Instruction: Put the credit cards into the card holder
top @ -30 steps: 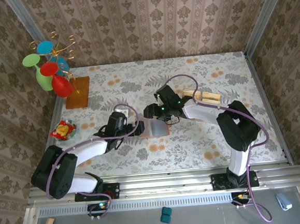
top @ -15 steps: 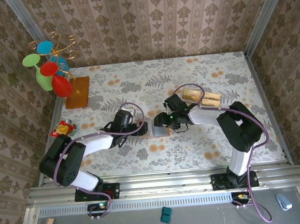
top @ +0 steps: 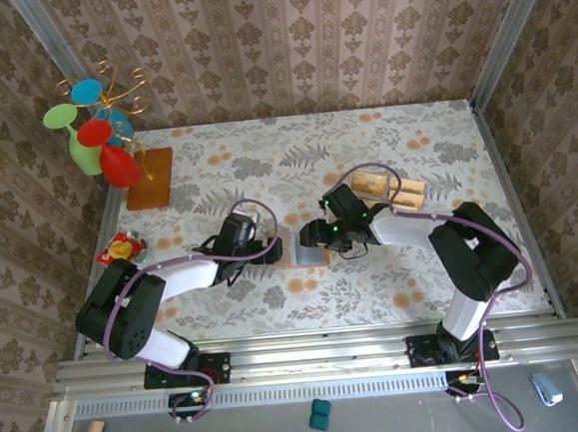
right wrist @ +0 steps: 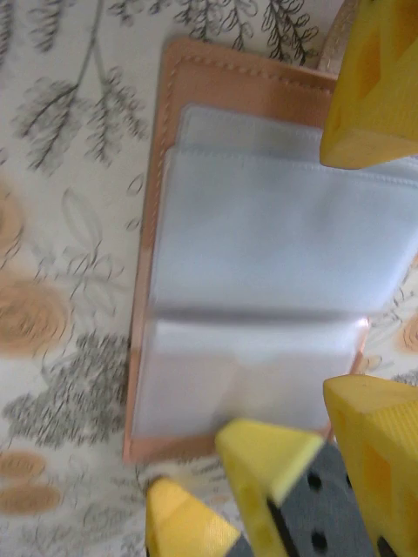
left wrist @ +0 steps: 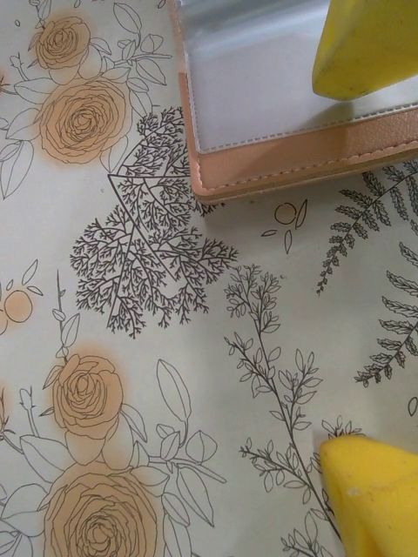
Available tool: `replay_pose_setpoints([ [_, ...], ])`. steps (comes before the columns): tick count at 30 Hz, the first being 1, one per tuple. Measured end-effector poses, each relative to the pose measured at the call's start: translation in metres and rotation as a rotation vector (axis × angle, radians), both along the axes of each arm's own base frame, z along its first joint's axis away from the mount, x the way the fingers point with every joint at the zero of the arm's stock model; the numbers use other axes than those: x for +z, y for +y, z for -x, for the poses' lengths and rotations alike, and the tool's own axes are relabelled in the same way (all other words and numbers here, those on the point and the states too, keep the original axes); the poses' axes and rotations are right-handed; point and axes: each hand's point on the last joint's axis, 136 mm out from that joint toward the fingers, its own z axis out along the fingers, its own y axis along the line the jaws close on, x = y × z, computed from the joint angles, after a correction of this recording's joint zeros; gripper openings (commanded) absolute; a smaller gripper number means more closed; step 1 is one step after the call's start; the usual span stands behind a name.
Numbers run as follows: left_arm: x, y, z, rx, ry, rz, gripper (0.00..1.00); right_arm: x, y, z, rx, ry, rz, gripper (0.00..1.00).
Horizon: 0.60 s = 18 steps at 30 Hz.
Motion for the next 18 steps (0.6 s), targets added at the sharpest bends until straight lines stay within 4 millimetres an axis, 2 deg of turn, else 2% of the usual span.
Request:
replay_pose_setpoints([
  [1,0.0,0.0,0.0,0.0,0.0,0.0,1.0,0.007,0.001,-0.003,0.006,-0.012,0.002,0.71],
  [6,0.001,0.0,0.0,0.0,0.001,0.001,1.0,0.068,0.007,-0.031,0.04,-0.147,-0.003,0.72],
  [9,0.003,0.0,0.001,-0.001,-0.003,0.004,1.0,0.09,-0.001,-0.046,0.03,-0.201,0.001,0.72],
  [13,0.011,-0.001,0.0,-0.003,-0.019,0.018,1.0,0.082,-0.021,-0.051,0.006,-0.182,0.045,0.72],
  [18,0.024,-0.005,-0.002,-0.008,-0.044,0.037,1.0,0.048,-0.041,-0.036,-0.004,-0.105,0.099,0.72],
])
